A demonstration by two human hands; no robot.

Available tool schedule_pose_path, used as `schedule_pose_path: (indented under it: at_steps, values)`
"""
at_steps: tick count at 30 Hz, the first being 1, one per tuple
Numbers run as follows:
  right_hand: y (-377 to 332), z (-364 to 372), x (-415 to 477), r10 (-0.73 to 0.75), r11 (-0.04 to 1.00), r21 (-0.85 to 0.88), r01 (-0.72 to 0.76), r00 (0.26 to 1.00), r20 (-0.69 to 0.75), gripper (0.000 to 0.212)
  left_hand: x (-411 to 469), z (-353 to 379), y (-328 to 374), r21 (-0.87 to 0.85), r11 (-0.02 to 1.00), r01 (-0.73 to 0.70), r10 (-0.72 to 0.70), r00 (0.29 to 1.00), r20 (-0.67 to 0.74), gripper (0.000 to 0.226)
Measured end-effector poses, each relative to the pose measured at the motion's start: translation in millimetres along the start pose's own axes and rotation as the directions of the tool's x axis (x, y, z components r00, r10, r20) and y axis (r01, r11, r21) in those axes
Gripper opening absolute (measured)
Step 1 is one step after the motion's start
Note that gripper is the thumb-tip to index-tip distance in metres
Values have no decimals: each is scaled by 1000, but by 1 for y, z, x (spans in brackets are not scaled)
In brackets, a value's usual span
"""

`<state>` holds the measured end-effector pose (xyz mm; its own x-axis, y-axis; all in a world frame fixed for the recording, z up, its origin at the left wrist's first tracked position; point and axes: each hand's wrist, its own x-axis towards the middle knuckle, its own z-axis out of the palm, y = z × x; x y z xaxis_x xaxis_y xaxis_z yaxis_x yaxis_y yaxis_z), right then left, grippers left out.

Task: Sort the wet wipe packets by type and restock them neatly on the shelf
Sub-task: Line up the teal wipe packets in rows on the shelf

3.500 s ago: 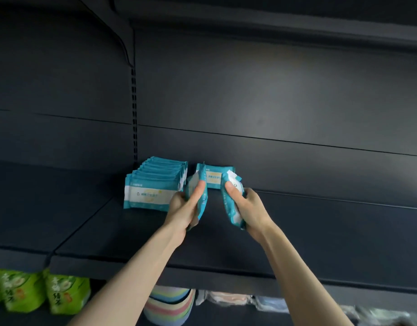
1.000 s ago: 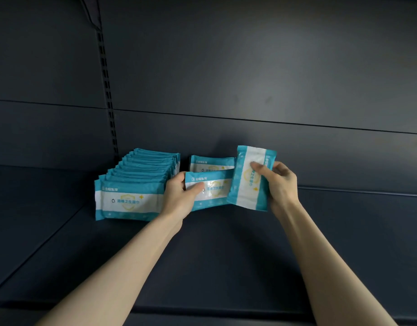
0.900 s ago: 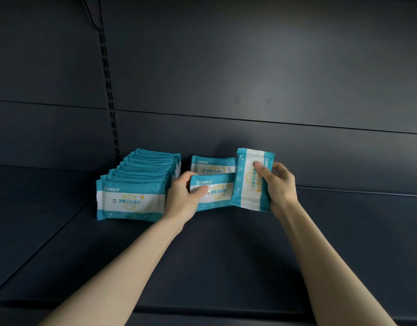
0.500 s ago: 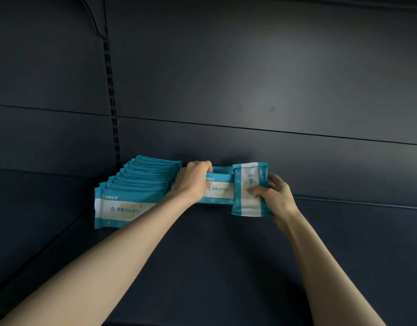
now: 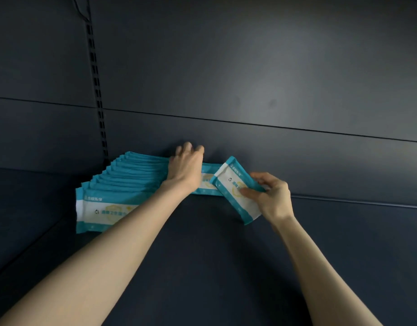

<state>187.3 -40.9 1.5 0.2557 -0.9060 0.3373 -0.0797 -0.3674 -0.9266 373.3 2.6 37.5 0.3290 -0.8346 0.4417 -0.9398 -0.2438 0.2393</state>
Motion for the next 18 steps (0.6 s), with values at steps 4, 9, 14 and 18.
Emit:
schedule_pose_path:
  at_steps: [4,9,14,18]
  values:
    - [-5,9,-1,22,1000,7,-22,998,57,34,-33,-20,1,-445,889,-111,222,953,207,87]
    - [-7,17,9,68,981,-191,-36,984,164,43,-43,-15,-4,-311,946,-88,136,981,137,44]
    - [-6,20,24,74,869,-494,18,983,166,49,-32,-7,-10,-42,992,-119,122,989,82,36]
    - [2,28,36,-6,823,-565,61,995,99,38,-24,3,-6,90,988,-125,124,992,23,37]
